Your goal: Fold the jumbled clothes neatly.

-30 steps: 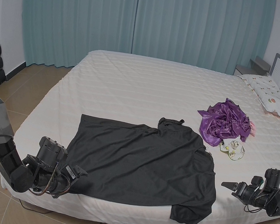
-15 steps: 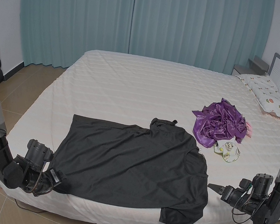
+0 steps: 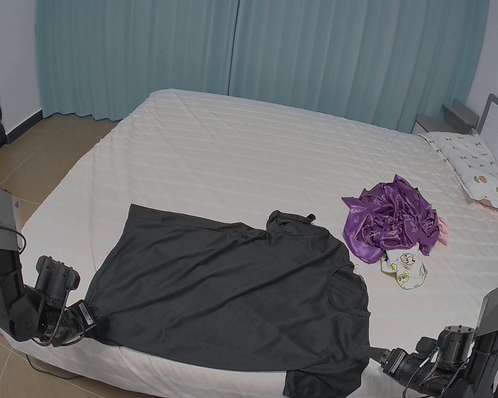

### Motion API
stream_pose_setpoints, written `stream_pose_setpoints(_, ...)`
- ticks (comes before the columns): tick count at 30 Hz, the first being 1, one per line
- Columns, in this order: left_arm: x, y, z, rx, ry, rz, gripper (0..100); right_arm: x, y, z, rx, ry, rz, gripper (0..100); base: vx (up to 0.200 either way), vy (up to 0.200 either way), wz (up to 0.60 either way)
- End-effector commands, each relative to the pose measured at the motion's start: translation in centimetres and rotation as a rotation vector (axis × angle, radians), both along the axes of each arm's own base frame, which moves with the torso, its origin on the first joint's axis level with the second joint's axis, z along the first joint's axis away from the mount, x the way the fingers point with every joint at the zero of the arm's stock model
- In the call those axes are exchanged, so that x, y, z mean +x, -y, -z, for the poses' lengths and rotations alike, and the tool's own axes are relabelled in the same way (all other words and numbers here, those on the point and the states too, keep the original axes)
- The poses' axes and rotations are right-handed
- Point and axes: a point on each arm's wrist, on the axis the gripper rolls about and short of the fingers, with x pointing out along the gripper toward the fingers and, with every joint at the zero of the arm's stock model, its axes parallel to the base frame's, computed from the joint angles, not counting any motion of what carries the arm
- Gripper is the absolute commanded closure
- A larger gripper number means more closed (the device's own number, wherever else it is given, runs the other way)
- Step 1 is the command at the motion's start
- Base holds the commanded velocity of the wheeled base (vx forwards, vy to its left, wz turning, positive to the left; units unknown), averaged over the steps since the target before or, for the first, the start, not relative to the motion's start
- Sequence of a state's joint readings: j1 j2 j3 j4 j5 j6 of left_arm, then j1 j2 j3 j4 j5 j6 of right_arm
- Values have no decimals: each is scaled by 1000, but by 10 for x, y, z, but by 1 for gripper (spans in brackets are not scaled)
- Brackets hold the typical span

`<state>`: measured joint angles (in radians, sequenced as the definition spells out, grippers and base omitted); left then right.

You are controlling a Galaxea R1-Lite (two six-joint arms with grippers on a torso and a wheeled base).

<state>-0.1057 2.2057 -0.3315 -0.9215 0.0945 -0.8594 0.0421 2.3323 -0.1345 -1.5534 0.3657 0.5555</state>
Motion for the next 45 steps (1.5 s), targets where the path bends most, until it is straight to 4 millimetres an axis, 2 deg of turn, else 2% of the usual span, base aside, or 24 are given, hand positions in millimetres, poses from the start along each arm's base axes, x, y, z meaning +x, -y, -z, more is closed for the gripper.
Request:
stream_pose_setpoints(1,-2,2,15,19,-38,2,0,0,0,2,4,1,2,0,0,0,0)
stream_pose_setpoints(14,2,14,15,3,26,44,0,2,1,0,8,12,2,0,0,0,0)
stream_pose_setpoints(15,2,14,15,3,26,44,100,2,1,0,8,12,2,0,0,0,0)
stream_pose_setpoints(24,-10,11,17,120,2,-36,100,-1,1,0,8,1,2,0,0,0,0)
stream_pose_setpoints(32,-9,16,4,102,54,-31,100,-2,2,0,4,-1,3,0,0,0,0)
stream_pose_setpoints(39,-3,11,-15,56,136,-66,100,12,2,9,8,15,3,0,0,0,0)
stream_pose_setpoints(45,0,7,-18,37,151,-77,100,23,-1,19,9,23,-6,0,0,0,0)
